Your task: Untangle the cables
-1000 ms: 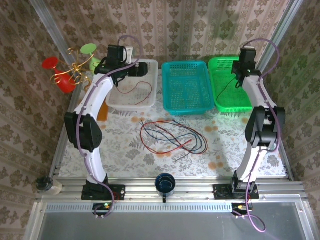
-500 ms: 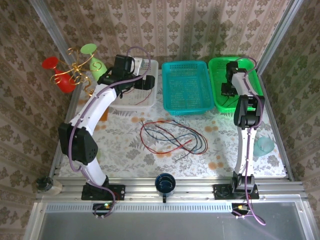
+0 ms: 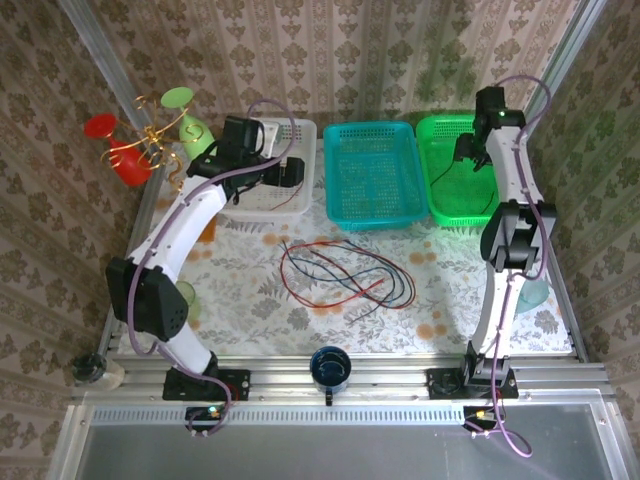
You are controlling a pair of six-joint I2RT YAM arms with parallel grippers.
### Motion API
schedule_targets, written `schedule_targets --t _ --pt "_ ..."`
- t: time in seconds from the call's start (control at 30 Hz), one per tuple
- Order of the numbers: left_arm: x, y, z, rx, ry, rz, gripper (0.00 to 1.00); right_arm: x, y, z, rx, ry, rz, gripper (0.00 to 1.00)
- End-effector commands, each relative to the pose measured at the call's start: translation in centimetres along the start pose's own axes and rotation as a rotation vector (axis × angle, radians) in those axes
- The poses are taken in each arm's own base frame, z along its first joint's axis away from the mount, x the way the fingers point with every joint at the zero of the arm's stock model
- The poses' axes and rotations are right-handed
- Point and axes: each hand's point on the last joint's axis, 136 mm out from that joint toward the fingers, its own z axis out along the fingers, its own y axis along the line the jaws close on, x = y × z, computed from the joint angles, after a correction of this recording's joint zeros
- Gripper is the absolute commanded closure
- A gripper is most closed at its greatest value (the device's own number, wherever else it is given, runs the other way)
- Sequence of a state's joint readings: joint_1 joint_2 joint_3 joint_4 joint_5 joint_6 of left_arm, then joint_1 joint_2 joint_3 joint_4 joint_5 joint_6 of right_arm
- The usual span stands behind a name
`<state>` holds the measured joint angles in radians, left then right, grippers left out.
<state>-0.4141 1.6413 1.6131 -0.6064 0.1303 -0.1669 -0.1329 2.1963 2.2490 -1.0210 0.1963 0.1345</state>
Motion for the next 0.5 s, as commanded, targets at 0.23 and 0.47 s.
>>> schedule_targets --t 0.23,0.47 --pt "7.2 -0.1 -1.8 0.003 0.109 -0.114 0.00 7.1 6.2 -10.6 -0.104 -0.114 -0.128 0.25" --pt "13.3 -1.3 -1.9 0.021 0.189 -0.136 0.02 20.5 12.2 -13.1 -0.312 0.008 -0.195 0.28"
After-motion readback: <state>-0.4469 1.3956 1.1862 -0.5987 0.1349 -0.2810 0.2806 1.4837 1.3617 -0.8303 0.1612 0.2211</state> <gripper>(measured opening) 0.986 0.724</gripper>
